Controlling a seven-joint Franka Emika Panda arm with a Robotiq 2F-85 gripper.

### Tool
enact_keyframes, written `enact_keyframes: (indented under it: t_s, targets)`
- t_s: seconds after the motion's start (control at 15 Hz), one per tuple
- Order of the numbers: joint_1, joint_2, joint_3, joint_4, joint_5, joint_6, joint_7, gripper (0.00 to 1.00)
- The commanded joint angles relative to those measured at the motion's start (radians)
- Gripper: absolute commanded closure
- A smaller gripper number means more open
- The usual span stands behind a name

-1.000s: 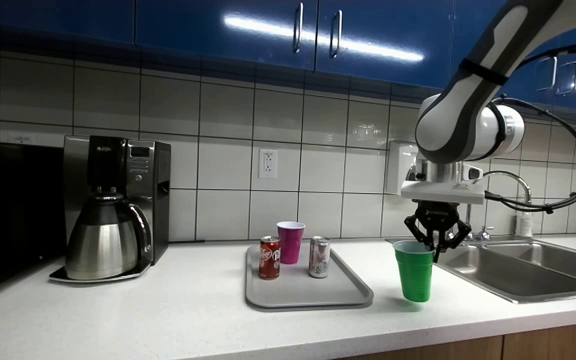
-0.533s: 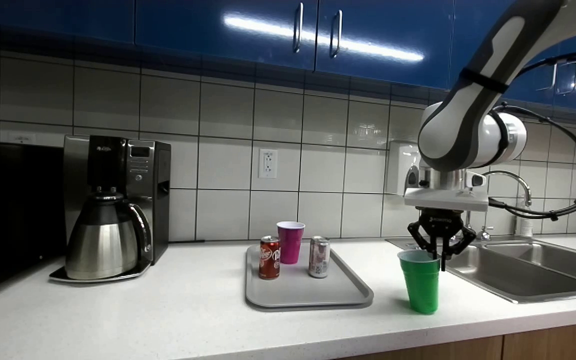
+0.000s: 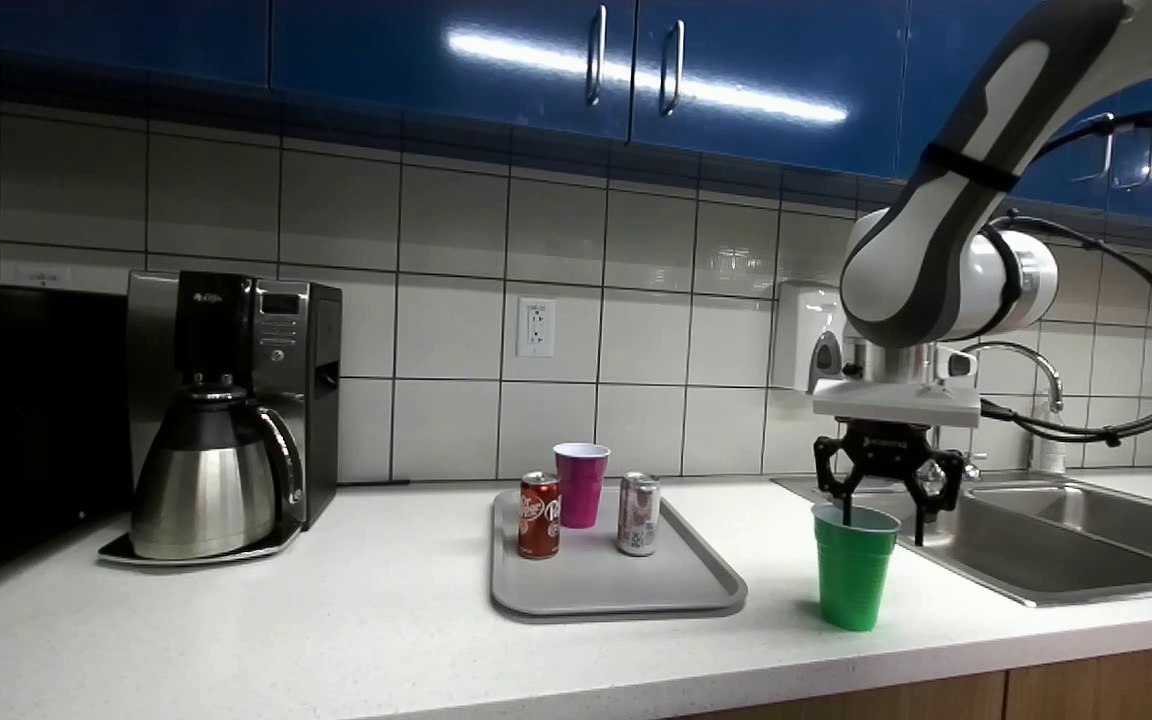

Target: Remove the green and purple cups from the tray

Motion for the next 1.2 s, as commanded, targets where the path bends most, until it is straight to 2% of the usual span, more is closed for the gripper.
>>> enact_keyframes:
  t_s: [0.0, 0.47, 1.13]
  targets:
    - [-0.021, -0.009, 0.0, -0.006, -0.027, 0.02, -0.009, 0.0]
    - [-0.01, -0.056, 0.003, -0.007, -0.019, -0.011, -0.031, 0.0]
    - [-0.009, -0.21, 0.034, -0.005, 0.005, -0.05, -0.048, 0.0]
